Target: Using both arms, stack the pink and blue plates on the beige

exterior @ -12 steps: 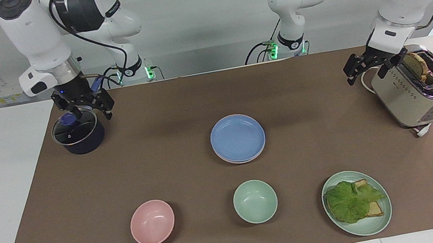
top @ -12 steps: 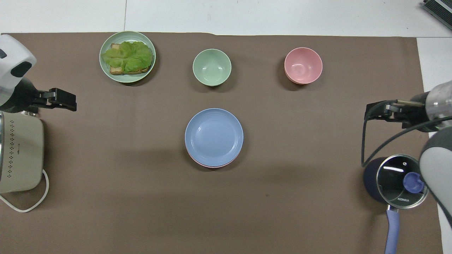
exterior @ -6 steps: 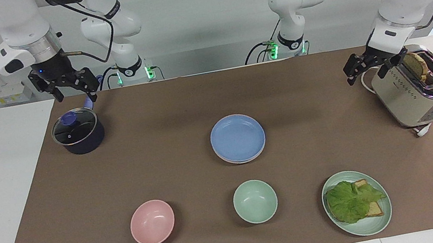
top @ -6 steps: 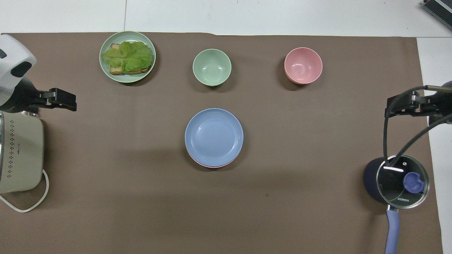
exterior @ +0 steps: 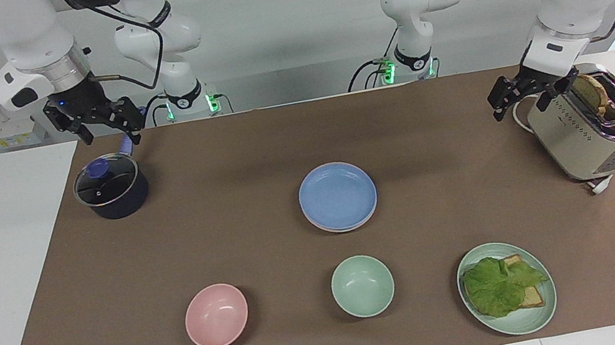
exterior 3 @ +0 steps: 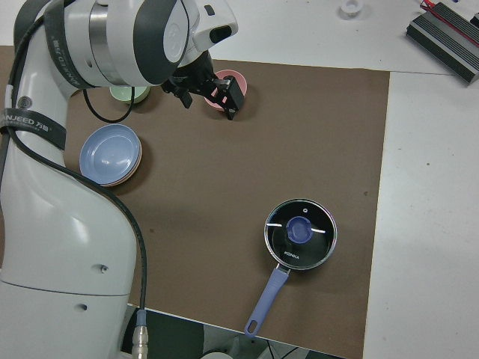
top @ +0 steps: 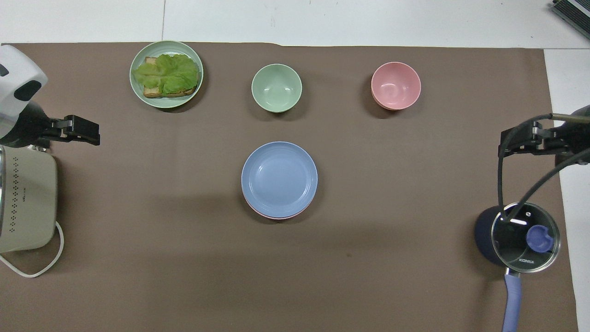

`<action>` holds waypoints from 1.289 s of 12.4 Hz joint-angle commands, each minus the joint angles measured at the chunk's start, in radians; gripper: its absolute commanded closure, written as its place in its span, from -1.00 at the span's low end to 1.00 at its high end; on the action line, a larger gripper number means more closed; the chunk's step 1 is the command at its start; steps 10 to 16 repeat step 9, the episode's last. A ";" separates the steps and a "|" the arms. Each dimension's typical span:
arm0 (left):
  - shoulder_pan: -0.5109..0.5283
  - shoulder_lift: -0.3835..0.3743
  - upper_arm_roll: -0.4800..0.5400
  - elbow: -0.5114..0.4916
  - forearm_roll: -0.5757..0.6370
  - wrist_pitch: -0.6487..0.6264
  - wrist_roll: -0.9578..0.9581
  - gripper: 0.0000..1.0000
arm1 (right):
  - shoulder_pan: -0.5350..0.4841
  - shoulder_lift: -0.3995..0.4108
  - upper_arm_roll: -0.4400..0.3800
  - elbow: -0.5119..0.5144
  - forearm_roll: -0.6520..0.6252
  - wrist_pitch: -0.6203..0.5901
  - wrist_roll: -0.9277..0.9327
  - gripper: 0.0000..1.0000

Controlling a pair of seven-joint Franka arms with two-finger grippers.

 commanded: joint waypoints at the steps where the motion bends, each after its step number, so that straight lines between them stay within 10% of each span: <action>1: 0.004 0.008 -0.004 0.016 0.015 -0.014 0.011 -1.00 | -0.011 -0.042 0.003 -0.061 0.022 0.027 -0.026 -1.00; 16: 0.004 0.008 -0.004 0.016 0.015 -0.014 0.011 -1.00 | -0.010 -0.064 0.003 -0.104 0.021 0.064 -0.042 -1.00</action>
